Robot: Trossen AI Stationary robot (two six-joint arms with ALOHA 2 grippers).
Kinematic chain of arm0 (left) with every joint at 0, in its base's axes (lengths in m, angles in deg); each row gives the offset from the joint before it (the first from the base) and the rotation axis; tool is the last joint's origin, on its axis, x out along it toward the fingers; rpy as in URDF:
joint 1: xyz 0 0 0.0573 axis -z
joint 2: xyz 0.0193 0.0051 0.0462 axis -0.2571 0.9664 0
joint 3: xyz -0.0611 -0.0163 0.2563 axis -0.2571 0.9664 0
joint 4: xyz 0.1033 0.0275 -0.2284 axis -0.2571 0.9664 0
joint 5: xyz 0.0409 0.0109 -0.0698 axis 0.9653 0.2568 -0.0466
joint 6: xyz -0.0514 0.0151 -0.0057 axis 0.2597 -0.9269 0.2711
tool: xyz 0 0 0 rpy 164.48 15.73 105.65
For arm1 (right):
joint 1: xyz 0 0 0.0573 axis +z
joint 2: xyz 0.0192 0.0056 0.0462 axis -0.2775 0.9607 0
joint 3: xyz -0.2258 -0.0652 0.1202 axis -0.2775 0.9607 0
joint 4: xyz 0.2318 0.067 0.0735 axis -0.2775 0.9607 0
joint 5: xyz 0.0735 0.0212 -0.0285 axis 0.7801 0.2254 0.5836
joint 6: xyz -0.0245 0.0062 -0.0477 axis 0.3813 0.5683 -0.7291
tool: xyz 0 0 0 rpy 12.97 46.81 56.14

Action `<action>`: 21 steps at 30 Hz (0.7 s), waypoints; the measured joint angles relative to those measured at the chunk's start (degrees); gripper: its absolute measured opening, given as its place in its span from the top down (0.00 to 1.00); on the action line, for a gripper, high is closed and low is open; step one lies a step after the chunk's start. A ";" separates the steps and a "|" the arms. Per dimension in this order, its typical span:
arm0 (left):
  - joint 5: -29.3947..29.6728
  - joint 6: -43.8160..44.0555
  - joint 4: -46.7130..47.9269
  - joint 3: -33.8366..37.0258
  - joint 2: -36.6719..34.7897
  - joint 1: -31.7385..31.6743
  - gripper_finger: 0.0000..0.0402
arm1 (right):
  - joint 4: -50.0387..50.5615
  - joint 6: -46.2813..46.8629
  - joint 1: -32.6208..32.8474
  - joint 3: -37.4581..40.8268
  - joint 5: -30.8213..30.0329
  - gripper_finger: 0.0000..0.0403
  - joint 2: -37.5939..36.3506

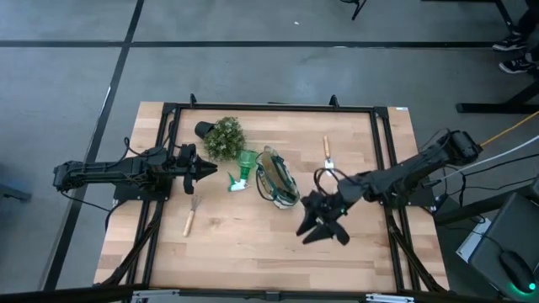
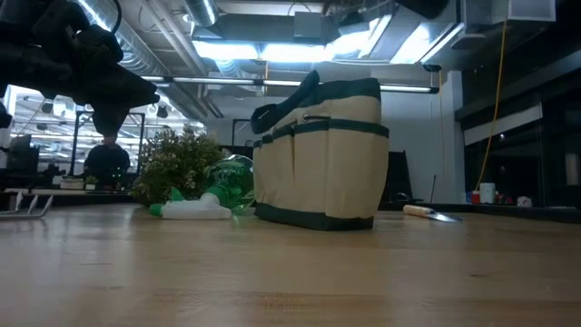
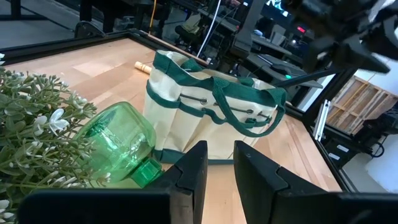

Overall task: Pick & Place Garden tools in Gardening bag
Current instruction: Put the light brown hand rake into the light brown gardening bag

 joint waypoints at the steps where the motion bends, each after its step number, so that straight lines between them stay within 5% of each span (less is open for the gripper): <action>1: 0.01 -0.01 0.00 0.00 0.00 0.00 0.82 | 0.92 0.01 0.94 0.00 -1.37 0.56 0.03; 11: -0.01 -0.01 0.00 0.00 0.00 0.00 0.82 | 4.48 4.82 5.81 0.00 -23.50 0.56 0.03; 16: -0.01 0.17 -1.07 0.00 0.00 0.02 0.82 | 4.30 10.89 5.80 0.00 -29.96 0.56 0.03; 21: -4.71 9.34 -1.80 -0.02 -0.01 0.03 0.82 | 4.28 15.11 5.78 0.00 -34.26 0.56 0.05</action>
